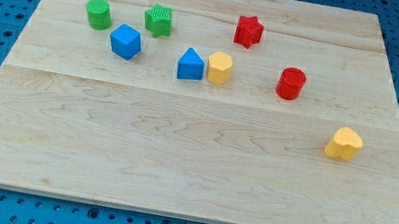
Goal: Push the red star towards center
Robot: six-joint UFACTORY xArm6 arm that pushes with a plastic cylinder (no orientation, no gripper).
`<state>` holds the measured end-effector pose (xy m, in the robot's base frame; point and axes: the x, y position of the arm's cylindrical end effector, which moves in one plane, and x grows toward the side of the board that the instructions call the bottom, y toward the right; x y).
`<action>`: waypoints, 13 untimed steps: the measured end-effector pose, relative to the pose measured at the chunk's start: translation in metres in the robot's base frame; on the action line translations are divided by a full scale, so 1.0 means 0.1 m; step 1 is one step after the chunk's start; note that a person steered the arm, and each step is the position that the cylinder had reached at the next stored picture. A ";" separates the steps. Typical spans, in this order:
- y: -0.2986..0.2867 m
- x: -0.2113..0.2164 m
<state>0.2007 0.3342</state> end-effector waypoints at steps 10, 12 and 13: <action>-2.21 0.37; -3.01 0.63; -3.01 0.81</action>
<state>0.2817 0.0328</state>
